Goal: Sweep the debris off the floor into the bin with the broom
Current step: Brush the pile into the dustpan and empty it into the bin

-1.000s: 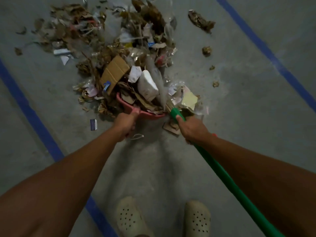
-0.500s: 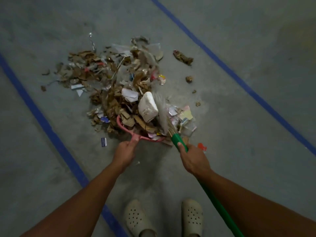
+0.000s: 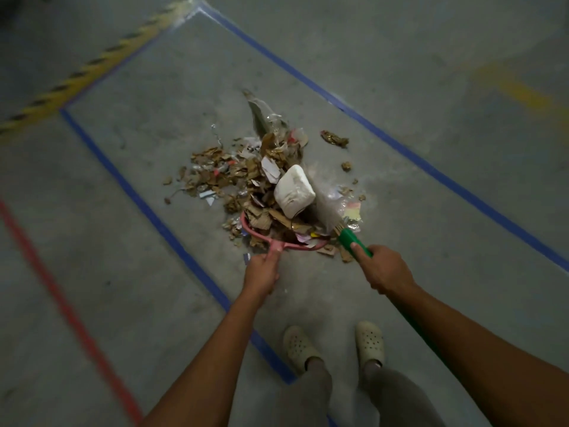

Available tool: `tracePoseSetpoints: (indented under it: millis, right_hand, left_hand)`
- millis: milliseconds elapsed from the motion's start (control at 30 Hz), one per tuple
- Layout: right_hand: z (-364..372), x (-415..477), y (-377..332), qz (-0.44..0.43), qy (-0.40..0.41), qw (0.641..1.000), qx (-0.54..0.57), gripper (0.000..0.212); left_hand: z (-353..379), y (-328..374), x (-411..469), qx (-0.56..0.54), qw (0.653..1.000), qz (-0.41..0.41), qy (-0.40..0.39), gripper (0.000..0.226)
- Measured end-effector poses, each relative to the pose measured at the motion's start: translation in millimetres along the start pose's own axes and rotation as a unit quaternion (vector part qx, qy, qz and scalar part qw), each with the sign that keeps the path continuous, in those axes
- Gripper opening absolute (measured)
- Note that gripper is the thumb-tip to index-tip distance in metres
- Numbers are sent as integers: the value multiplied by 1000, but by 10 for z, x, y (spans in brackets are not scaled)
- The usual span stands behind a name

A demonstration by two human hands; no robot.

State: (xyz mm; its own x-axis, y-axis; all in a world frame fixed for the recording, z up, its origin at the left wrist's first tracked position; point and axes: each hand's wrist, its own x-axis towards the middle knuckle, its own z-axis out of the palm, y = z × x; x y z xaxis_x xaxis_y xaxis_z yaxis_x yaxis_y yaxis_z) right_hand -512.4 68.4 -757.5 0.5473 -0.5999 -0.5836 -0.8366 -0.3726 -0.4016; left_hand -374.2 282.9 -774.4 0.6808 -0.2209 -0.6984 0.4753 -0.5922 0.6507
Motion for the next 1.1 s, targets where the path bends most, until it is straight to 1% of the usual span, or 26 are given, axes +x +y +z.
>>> tracePoseSetpoints:
  millis: [167, 300, 400, 567, 733, 933, 1100]
  right_hand:
    - [-417, -851, -277, 9, -1, 1000, 14, 49]
    - [-575, -1298, -361, 7, -3, 1000, 15, 49]
    - [-654, -1497, -354, -5, 1, 1000, 16, 47]
    - [-858, -1639, -319, -23, 7, 1000, -1, 57]
    - [-1117, -1638, -187, -70, 11, 997, -10, 52]
    - [-1410, -1617, 75, -136, -9, 990, -22, 52]
    - [-1596, -1637, 270, -189, -28, 980, -61, 52]
  left_hand:
    - [-379, 226, -848, -11, 1000, 23, -6, 53]
    - [-515, 235, -1259, -21, 999, 27, 5, 54]
    - [-518, 238, -1468, -46, 999, 25, 2, 50]
    - [-386, 311, -1753, -72, 997, 27, 9, 53]
    - [-185, 391, -1998, -105, 993, 39, 35, 53]
    - [199, 390, -2366, -152, 983, 33, 96, 53]
    - [539, 230, -2664, -190, 971, 18, 147, 58]
